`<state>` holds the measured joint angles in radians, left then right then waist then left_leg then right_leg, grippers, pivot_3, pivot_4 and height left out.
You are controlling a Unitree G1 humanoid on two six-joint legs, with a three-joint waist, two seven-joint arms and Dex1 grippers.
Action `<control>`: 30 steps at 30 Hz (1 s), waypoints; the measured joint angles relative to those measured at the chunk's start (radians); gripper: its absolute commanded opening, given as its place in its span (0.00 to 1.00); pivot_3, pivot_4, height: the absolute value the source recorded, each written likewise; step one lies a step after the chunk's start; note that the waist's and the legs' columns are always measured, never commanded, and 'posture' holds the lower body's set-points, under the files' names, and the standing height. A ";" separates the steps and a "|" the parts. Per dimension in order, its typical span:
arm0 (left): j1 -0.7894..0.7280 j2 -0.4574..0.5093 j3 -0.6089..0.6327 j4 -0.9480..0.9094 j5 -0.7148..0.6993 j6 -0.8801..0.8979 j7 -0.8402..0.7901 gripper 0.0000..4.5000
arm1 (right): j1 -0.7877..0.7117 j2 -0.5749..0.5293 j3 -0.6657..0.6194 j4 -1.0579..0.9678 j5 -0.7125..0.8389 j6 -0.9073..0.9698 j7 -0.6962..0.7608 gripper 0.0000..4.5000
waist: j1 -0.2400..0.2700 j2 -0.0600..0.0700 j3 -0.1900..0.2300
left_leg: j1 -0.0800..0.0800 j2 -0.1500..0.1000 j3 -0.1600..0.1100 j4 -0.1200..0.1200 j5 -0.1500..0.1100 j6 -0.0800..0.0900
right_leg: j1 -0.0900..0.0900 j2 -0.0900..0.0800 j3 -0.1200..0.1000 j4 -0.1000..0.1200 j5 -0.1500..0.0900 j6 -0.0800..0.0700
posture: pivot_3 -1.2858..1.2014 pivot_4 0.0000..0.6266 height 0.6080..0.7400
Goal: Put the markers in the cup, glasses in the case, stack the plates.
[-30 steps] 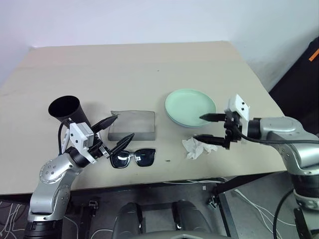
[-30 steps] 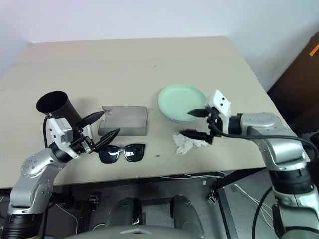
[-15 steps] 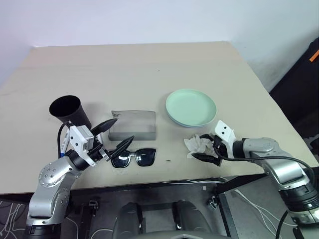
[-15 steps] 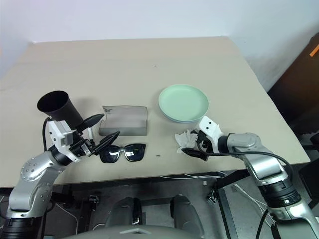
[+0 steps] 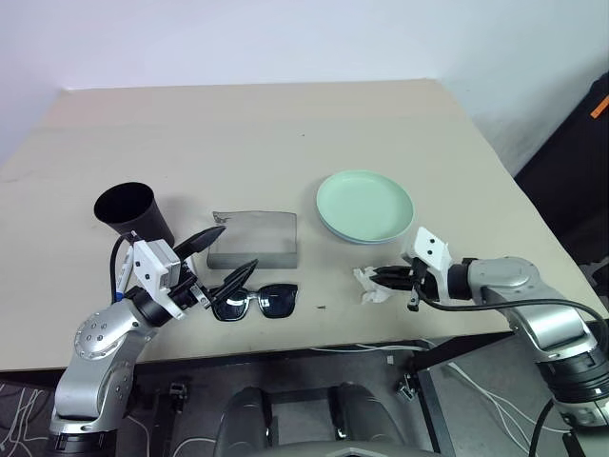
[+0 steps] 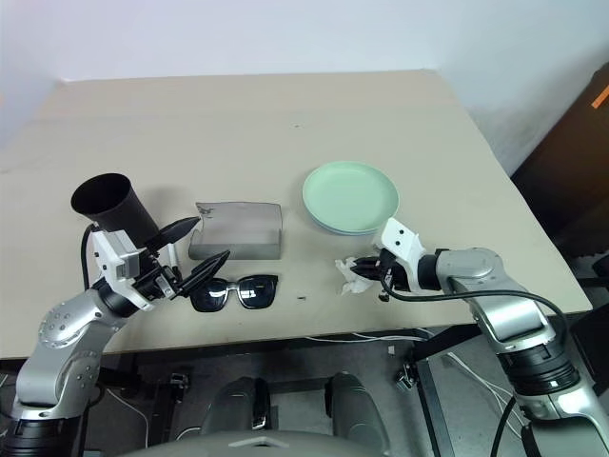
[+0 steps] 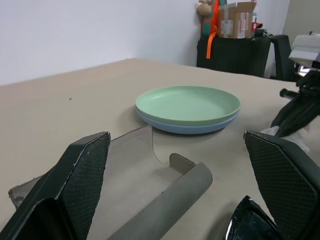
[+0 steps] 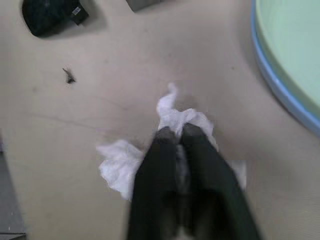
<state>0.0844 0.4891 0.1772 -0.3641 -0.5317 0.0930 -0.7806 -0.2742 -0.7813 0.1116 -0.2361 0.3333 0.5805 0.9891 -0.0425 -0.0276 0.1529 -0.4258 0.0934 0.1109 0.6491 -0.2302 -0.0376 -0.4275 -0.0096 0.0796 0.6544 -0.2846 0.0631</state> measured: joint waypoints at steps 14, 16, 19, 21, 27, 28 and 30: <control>0.058 -0.004 0.020 -0.017 0.000 -0.011 0.028 1.00 | -0.343 0.123 -0.155 0.133 0.170 0.109 -0.102 0.01 | 0.000 0.000 0.000 | 0.000 0.000 0.000 0.000 0.000 0.000 | -0.001 0.000 0.000 0.000 0.000 0.000 | 0.52 0.24 0.89; 0.072 -0.005 0.026 -0.031 0.000 -0.011 0.037 1.00 | -0.386 0.152 -0.119 0.221 0.123 0.074 -0.120 0.01 | -0.001 0.000 0.000 | 0.000 0.000 0.001 0.000 0.000 0.000 | -0.001 0.000 0.001 0.000 0.000 0.000 | 0.52 0.24 0.89; 0.089 -0.006 0.041 -0.057 0.000 -0.011 0.058 1.00 | -0.459 0.206 -0.062 0.396 0.036 0.014 -0.153 0.01 | -0.002 0.000 0.000 | 0.000 0.000 0.002 0.000 0.000 0.000 | -0.001 0.000 0.001 0.001 0.000 0.000 | 0.52 0.24 0.89; 0.107 -0.007 0.046 -0.072 0.000 -0.011 0.066 1.00 | -0.500 0.228 -0.034 0.502 -0.017 -0.022 -0.172 0.11 | -0.003 0.000 0.000 | 0.000 0.000 0.002 0.000 0.000 0.000 | -0.002 0.000 0.001 0.001 0.000 0.000 | 0.52 0.24 0.89; 0.136 0.006 0.096 -0.082 -0.003 -0.011 0.083 1.00 | -0.575 0.293 -0.008 0.683 -0.092 -0.102 -0.176 0.55 | -0.001 0.001 0.000 | -0.001 0.000 0.002 -0.001 0.000 0.000 | -0.002 0.000 0.000 0.001 0.000 0.000 | 0.52 0.24 0.89; 0.130 0.013 0.109 -0.081 -0.004 -0.011 0.083 1.00 | -0.582 0.297 -0.005 0.696 -0.098 -0.111 -0.172 0.63 | -0.001 0.001 0.001 | -0.001 0.000 0.002 -0.001 0.000 0.000 | -0.002 0.000 0.000 0.002 0.000 0.000 | 0.52 0.24 0.89; 0.122 0.022 0.133 -0.076 -0.005 -0.011 0.083 1.00 | -0.590 0.297 0.000 0.706 -0.115 -0.130 -0.157 0.78 | -0.002 0.001 0.001 | -0.001 0.000 0.003 -0.001 0.000 0.000 | -0.002 0.000 0.000 0.002 0.000 0.000 | 0.52 0.24 0.89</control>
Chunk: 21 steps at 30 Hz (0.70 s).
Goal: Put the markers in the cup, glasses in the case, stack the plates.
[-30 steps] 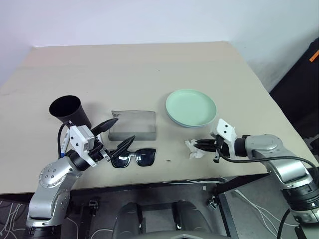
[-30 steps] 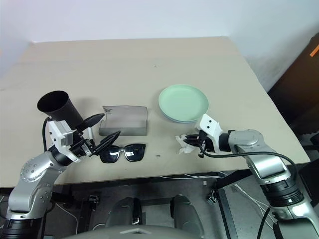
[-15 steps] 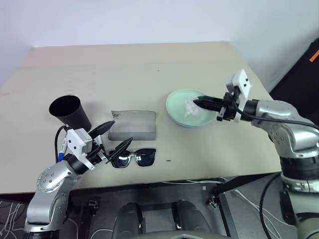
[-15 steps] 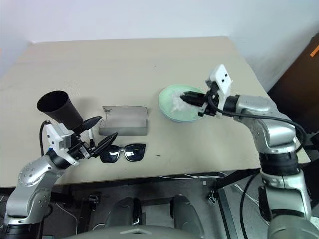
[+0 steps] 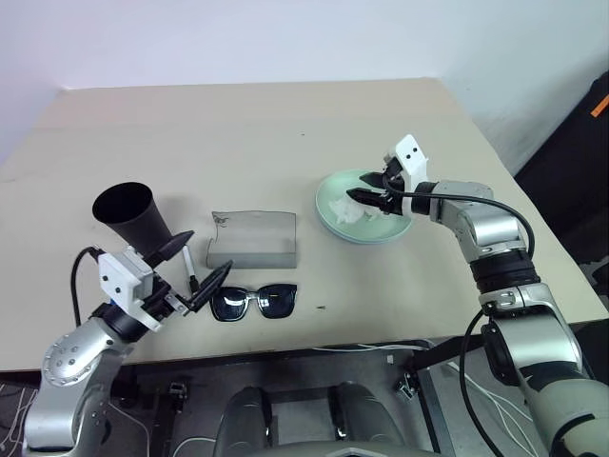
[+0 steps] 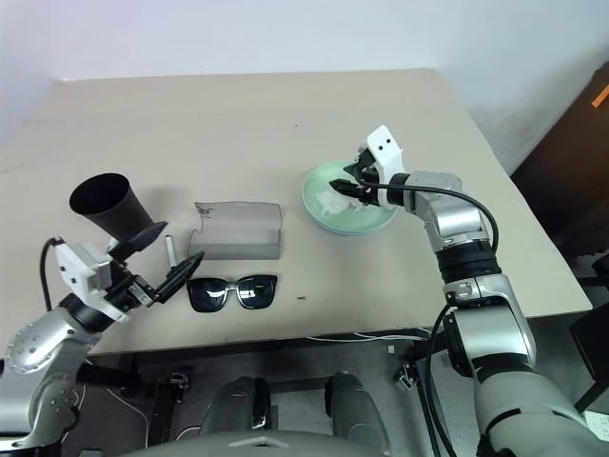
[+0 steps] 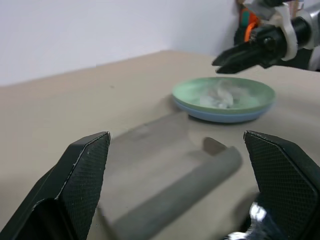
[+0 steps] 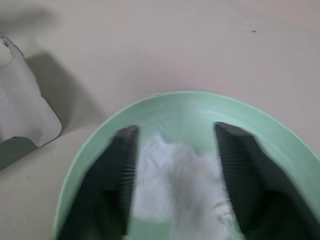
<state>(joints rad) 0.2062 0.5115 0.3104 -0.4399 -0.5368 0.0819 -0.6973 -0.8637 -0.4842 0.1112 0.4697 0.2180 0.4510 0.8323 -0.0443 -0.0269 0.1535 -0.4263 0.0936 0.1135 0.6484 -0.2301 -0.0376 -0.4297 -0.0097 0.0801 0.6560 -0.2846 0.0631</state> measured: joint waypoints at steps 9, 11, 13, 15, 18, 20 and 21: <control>0.043 0.000 0.071 0.001 -0.018 -0.001 0.004 1.00 | -0.004 0.005 0.005 -0.207 0.147 0.262 0.184 0.99 | -0.002 0.001 0.000 | 0.000 0.002 0.000 -0.002 0.000 0.000 | -0.002 0.001 0.000 0.002 0.000 0.000 | 0.52 0.24 0.89; 0.066 -0.001 0.089 0.002 -0.020 -0.002 0.003 1.00 | -0.005 0.018 0.023 -0.276 0.200 0.343 0.229 0.99 | -0.002 0.001 0.000 | 0.000 0.003 0.000 -0.002 0.000 0.000 | -0.002 0.001 0.000 0.002 0.000 0.000 | 0.52 0.24 0.89; 0.078 -0.001 0.105 0.006 -0.020 -0.005 0.001 1.00 | -0.005 0.048 0.030 -0.307 0.250 0.396 0.261 0.99 | -0.002 0.001 0.000 | 0.000 0.003 0.000 -0.001 0.000 0.000 | -0.002 0.001 0.000 0.002 0.000 0.000 | 0.52 0.24 0.89; 0.095 -0.002 0.118 0.008 -0.020 -0.013 -0.001 1.00 | -0.011 0.069 0.050 -0.326 0.300 0.447 0.308 0.99 | -0.002 0.001 0.000 | 0.000 0.002 0.001 -0.001 0.000 0.000 | -0.002 0.000 0.000 0.003 0.000 0.000 | 0.52 0.24 0.89; 0.114 -0.003 0.150 0.039 -0.020 -0.033 -0.010 1.00 | -0.057 0.082 0.126 -0.327 0.312 0.488 0.358 0.99 | -0.004 0.001 0.000 | 0.000 0.002 0.001 -0.001 0.000 0.000 | -0.004 -0.001 0.000 0.002 0.000 -0.001 | 0.52 0.24 0.89; 0.126 -0.006 0.170 0.056 -0.020 -0.046 -0.011 1.00 | -0.090 0.096 0.184 -0.321 0.301 0.488 0.392 0.99 | -0.005 0.000 0.000 | 0.000 0.002 0.001 -0.001 0.000 -0.001 | -0.006 -0.002 0.000 0.002 0.000 -0.001 | 0.52 0.24 0.89; 0.134 -0.009 0.181 0.059 -0.020 -0.052 -0.011 1.00 | -0.108 0.102 0.222 -0.308 0.290 0.483 0.417 0.99 | -0.007 0.000 0.000 | -0.001 0.003 0.001 -0.001 0.000 -0.001 | -0.007 -0.002 0.000 0.002 0.000 -0.001 | 0.52 0.24 0.89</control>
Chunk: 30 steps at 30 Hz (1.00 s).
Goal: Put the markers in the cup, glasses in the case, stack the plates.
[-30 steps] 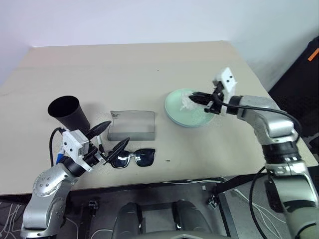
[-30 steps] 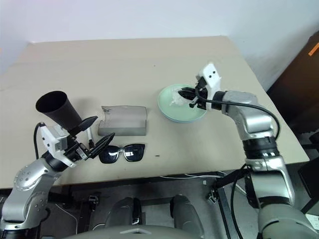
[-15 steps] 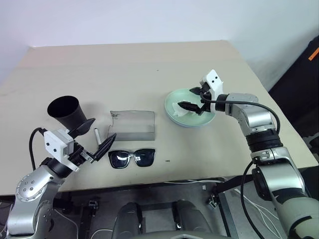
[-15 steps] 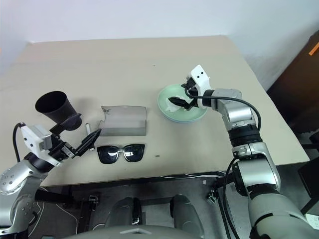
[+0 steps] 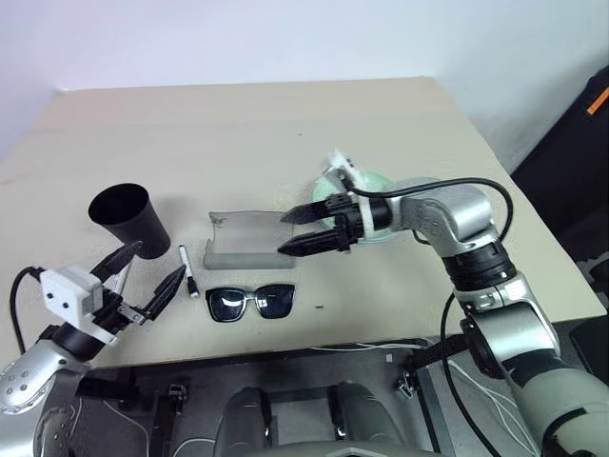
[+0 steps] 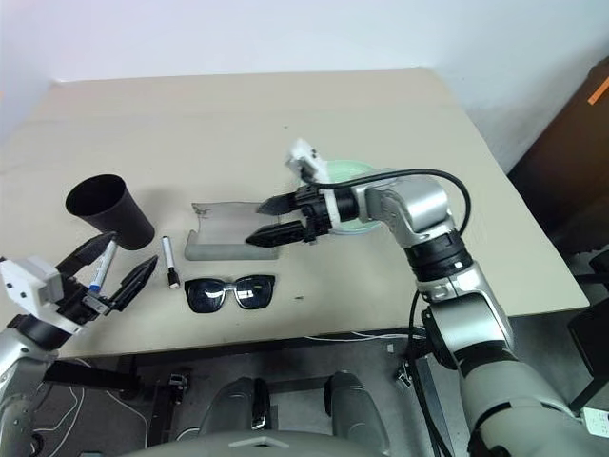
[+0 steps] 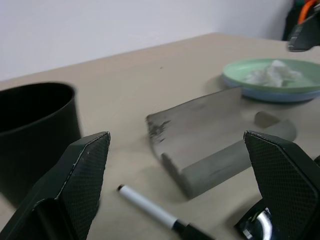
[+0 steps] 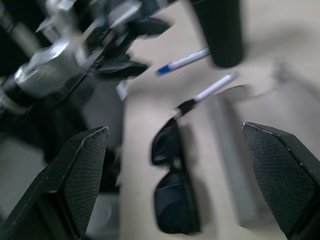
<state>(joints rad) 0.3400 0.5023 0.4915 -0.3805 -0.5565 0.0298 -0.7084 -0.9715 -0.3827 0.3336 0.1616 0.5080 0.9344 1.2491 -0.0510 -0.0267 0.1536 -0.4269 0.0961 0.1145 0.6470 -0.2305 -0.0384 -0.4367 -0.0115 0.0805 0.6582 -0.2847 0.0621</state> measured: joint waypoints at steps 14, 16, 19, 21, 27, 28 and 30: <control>0.001 -0.047 -0.008 0.015 0.029 -0.040 0.021 1.00 | -0.168 0.192 0.334 0.379 -0.260 -0.156 0.187 0.99 | -0.020 0.000 0.000 | -0.007 0.000 0.001 -0.001 0.000 0.000 | -0.004 0.000 0.000 0.001 0.000 0.000 | 0.52 0.24 0.89; 0.002 -0.056 -0.010 0.015 0.036 -0.045 0.022 1.00 | -0.188 0.208 0.340 0.426 -0.295 -0.179 0.197 0.99 | -0.020 0.000 0.000 | -0.008 0.000 0.002 -0.001 0.000 0.000 | -0.005 0.001 -0.001 0.001 0.000 0.000 | 0.52 0.24 0.89; 0.003 -0.064 -0.016 0.015 0.045 -0.055 0.022 1.00 | -0.197 0.234 0.350 0.478 -0.338 -0.209 0.222 0.99 | -0.020 0.000 0.000 | -0.008 0.000 0.002 -0.001 0.000 0.000 | -0.006 0.001 -0.001 0.001 0.000 0.000 | 0.52 0.24 0.89; 0.007 -0.071 -0.019 0.016 0.047 -0.059 0.022 1.00 | -0.200 0.248 0.351 0.502 -0.357 -0.222 0.242 0.99 | -0.020 0.000 0.000 | -0.009 0.000 0.002 -0.001 0.000 0.000 | -0.006 0.001 -0.001 0.001 0.000 0.000 | 0.52 0.24 0.89; 0.009 -0.079 -0.044 0.016 0.058 -0.062 0.026 1.00 | -0.209 0.301 0.351 0.529 -0.403 -0.235 0.269 0.99 | -0.020 0.000 0.000 | -0.009 0.000 0.002 0.000 0.000 0.000 | -0.006 0.001 -0.001 0.003 0.000 0.000 | 0.52 0.24 0.89; 0.008 -0.079 -0.046 0.016 0.060 -0.062 0.028 1.00 | -0.209 0.309 0.351 0.529 -0.408 -0.236 0.269 0.99 | -0.020 0.000 0.000 | -0.009 0.000 0.001 0.000 0.000 0.000 | -0.006 0.001 -0.001 0.003 0.000 0.000 | 0.52 0.24 0.89; 0.005 -0.080 -0.050 0.016 0.067 -0.062 0.034 1.00 | -0.209 0.327 0.351 0.531 -0.421 -0.242 0.270 0.99 | -0.020 0.000 0.000 | -0.009 0.000 0.001 0.000 0.000 -0.001 | -0.007 0.001 -0.001 0.003 0.000 0.000 | 0.52 0.24 0.89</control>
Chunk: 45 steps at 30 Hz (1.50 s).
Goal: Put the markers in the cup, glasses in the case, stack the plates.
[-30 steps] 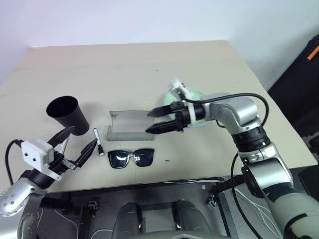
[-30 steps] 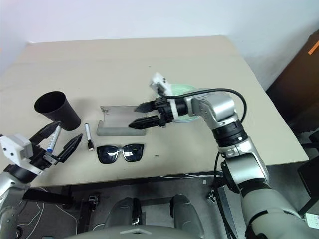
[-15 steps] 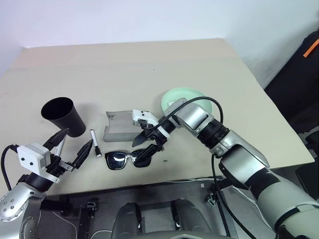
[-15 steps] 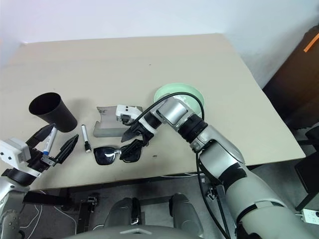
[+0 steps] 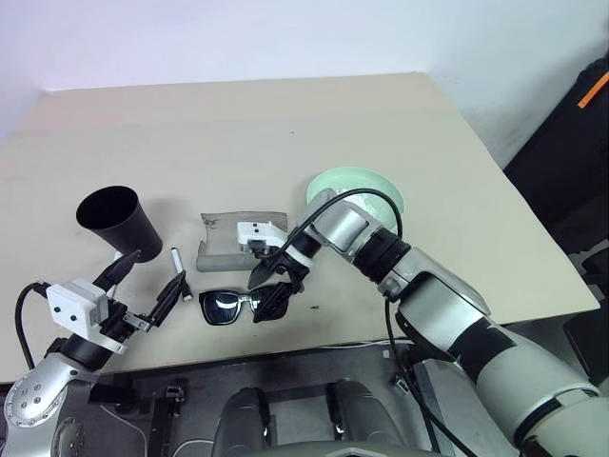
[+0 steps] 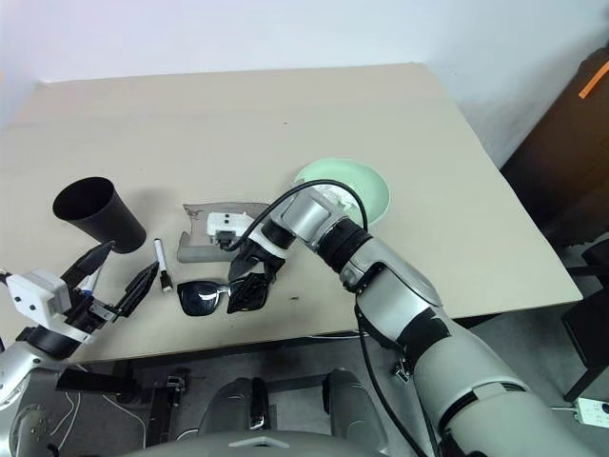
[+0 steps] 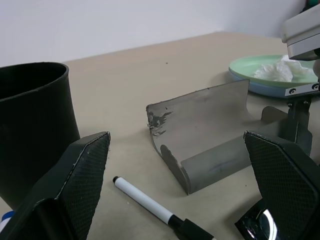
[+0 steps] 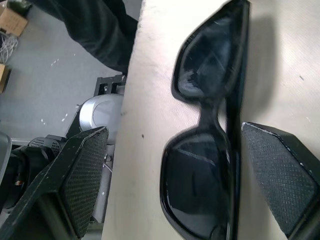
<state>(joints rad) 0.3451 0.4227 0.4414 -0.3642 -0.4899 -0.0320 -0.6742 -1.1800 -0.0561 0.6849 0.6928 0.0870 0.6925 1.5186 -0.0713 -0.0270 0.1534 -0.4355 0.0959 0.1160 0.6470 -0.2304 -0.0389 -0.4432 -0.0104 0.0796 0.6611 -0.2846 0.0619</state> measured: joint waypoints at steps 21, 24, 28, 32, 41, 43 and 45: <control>0.001 -0.008 -0.035 -0.001 0.010 -0.003 0.028 1.00 | -0.015 0.084 -0.062 0.118 -0.079 -0.071 -0.017 0.00 | -0.003 -0.001 0.000 | 0.000 0.000 -0.001 0.000 -0.001 -0.003 | 0.000 -0.002 -0.001 0.002 0.000 -0.001 | 0.52 0.24 0.89; 0.001 -0.013 -0.035 0.001 0.011 -0.009 0.026 1.00 | -0.014 0.063 -0.067 0.088 -0.080 -0.073 -0.004 0.00 | -0.003 -0.001 0.000 | 0.000 0.000 -0.001 0.000 -0.002 -0.004 | -0.001 -0.002 -0.001 0.003 0.001 -0.002 | 0.52 0.24 0.89; 0.004 -0.013 -0.034 0.015 0.010 -0.026 0.022 1.00 | -0.017 -0.004 -0.094 -0.009 -0.066 -0.044 0.029 0.00 | -0.001 -0.001 0.000 | 0.000 0.000 -0.003 0.001 -0.002 -0.004 | -0.001 -0.004 -0.001 0.002 0.001 -0.003 | 0.52 0.24 0.89; 0.005 -0.013 -0.031 0.029 0.009 -0.037 0.016 1.00 | -0.044 -0.059 -0.121 -0.085 -0.017 -0.013 0.075 0.00 | -0.002 0.000 0.000 | -0.002 0.000 -0.003 0.000 -0.001 -0.003 | -0.003 -0.003 -0.001 0.002 0.001 -0.003 | 0.52 0.24 0.89; 0.006 -0.013 -0.025 0.041 0.007 -0.042 0.018 1.00 | -0.242 -0.025 -0.276 0.244 -0.021 -0.304 -0.068 0.00 | -0.002 0.000 0.000 | -0.007 0.001 0.000 0.000 0.001 -0.001 | -0.009 0.001 -0.001 0.002 0.001 -0.003 | 0.52 0.24 0.89; 0.015 -0.014 -0.024 0.040 0.007 -0.042 0.025 1.00 | -0.248 0.002 -0.294 0.337 -0.045 -0.422 -0.118 0.00 | -0.004 -0.001 0.000 | -0.008 0.000 0.001 0.001 0.001 -0.001 | -0.009 0.000 -0.001 0.002 0.001 -0.003 | 0.52 0.24 0.89; 0.024 -0.015 -0.024 0.038 0.007 -0.042 0.027 1.00 | -0.250 0.022 -0.304 0.395 -0.062 -0.478 -0.143 0.00 | -0.004 -0.001 0.000 | -0.008 0.000 0.002 0.001 0.001 -0.001 | -0.009 0.000 0.000 0.002 0.001 -0.002 | 0.52 0.24 0.89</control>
<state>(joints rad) 0.3686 0.4075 0.4177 -0.3266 -0.4833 -0.0743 -0.6471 -1.4303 -0.0340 0.3808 1.0879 0.0251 0.2149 1.3758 -0.0757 -0.0275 0.1533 -0.4435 0.0961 0.1176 0.6475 -0.2294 -0.0401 -0.4524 -0.0102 0.0793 0.6633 -0.2832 0.0596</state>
